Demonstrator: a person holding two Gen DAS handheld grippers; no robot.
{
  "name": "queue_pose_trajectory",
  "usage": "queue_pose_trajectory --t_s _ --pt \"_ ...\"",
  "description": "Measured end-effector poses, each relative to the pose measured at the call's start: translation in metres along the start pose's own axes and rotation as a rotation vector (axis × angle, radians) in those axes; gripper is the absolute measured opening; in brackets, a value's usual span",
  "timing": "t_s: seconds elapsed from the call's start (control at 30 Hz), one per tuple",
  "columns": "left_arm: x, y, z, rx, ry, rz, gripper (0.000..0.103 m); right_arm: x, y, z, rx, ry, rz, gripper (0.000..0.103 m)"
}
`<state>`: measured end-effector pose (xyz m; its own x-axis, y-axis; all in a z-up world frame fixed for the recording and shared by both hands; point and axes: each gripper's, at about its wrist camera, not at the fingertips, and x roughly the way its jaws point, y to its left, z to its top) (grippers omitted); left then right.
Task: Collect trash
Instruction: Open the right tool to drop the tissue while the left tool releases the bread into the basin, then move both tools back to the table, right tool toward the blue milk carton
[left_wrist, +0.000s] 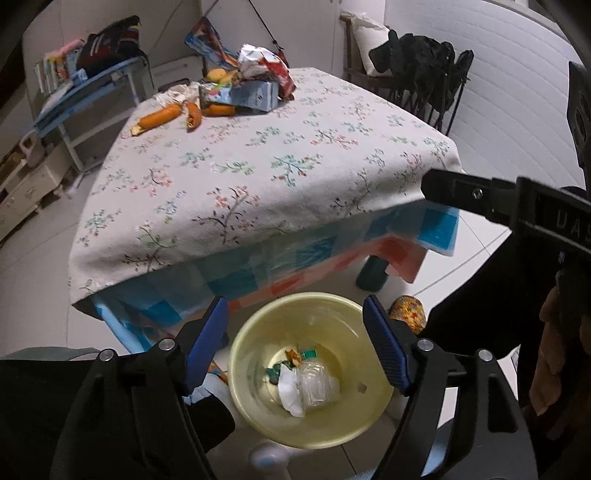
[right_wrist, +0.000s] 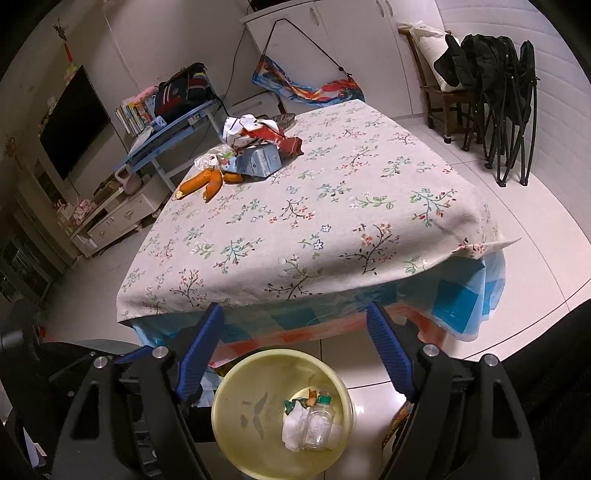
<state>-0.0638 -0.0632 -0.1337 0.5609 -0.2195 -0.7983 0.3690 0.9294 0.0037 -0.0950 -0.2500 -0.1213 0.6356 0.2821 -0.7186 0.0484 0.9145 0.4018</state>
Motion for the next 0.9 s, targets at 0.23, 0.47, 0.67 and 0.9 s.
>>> queue_pose_trajectory --t_s 0.23,0.47,0.67,0.9 --pt "-0.0031 0.0011 0.0020 0.000 -0.030 0.038 0.079 0.0000 0.0002 -0.0007 -0.001 -0.001 0.001 0.078" --pt "-0.0034 0.0033 0.0032 -0.008 -0.041 0.056 0.081 0.0015 0.0006 -0.0020 -0.004 0.003 0.002 0.078" --pt "-0.0032 0.0032 0.0032 -0.009 -0.044 0.063 0.082 0.0016 0.0016 -0.0027 -0.008 0.004 0.003 0.079" --pt "-0.0036 0.0050 0.0040 -0.017 -0.051 0.072 0.082 0.0021 0.0030 -0.0018 -0.015 0.005 0.006 0.079"
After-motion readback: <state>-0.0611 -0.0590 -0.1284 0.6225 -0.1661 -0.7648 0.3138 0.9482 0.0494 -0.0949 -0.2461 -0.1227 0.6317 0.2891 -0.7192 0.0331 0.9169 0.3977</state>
